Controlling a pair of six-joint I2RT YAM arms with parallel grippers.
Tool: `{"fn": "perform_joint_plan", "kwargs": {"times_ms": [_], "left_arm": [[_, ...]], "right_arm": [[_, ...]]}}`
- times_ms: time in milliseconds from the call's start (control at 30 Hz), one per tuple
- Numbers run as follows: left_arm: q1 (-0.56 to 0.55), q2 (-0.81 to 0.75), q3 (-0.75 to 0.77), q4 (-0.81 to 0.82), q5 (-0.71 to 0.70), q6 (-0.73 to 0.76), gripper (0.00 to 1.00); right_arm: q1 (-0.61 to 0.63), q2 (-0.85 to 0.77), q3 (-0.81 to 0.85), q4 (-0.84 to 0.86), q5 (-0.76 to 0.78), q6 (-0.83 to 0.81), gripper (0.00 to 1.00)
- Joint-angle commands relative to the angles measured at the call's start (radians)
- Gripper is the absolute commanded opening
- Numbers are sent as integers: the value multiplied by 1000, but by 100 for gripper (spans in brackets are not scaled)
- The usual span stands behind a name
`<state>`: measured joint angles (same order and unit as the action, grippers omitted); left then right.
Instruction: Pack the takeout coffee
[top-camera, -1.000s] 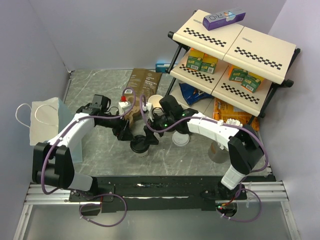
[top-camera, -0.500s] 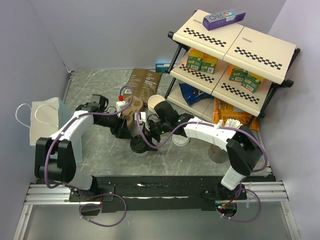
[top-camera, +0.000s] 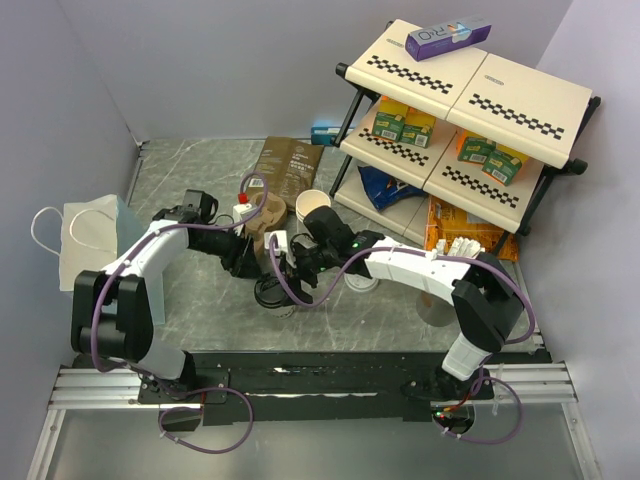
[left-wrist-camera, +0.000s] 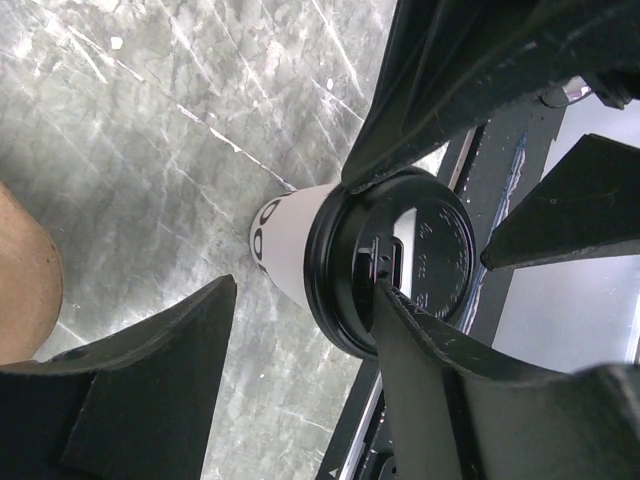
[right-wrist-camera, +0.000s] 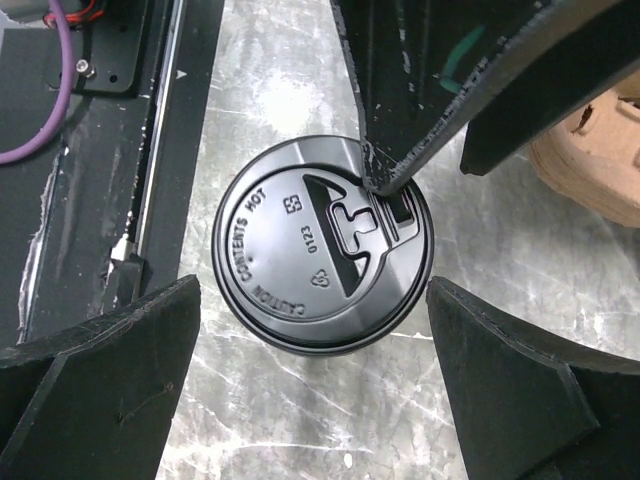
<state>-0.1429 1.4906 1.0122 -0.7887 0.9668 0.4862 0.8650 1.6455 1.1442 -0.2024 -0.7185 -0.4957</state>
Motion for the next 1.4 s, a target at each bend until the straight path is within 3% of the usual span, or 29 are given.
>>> {"fn": "perform_joint_plan", "kwargs": {"times_ms": [0, 200, 333, 400, 500, 800, 1367], "left_arm": [[2, 13, -3, -7, -8, 37, 62], [2, 19, 3, -35, 7, 52, 61], [9, -32, 29, -55, 114, 71, 76], [28, -64, 42, -17, 116, 28, 86], [66, -98, 61, -7, 99, 6, 93], [123, -64, 22, -75, -23, 77, 92], [108, 65, 55, -205, 9, 232, 93]], "right_arm": [[15, -4, 23, 9, 17, -41, 99], [17, 5, 23, -26, 28, -50, 96], [19, -10, 12, -40, 36, -67, 96], [19, -21, 3, -48, 37, -73, 97], [19, -39, -4, -51, 30, -73, 100], [20, -81, 3, -37, 33, -55, 100], [60, -27, 45, 61, 112, -69, 100]]}}
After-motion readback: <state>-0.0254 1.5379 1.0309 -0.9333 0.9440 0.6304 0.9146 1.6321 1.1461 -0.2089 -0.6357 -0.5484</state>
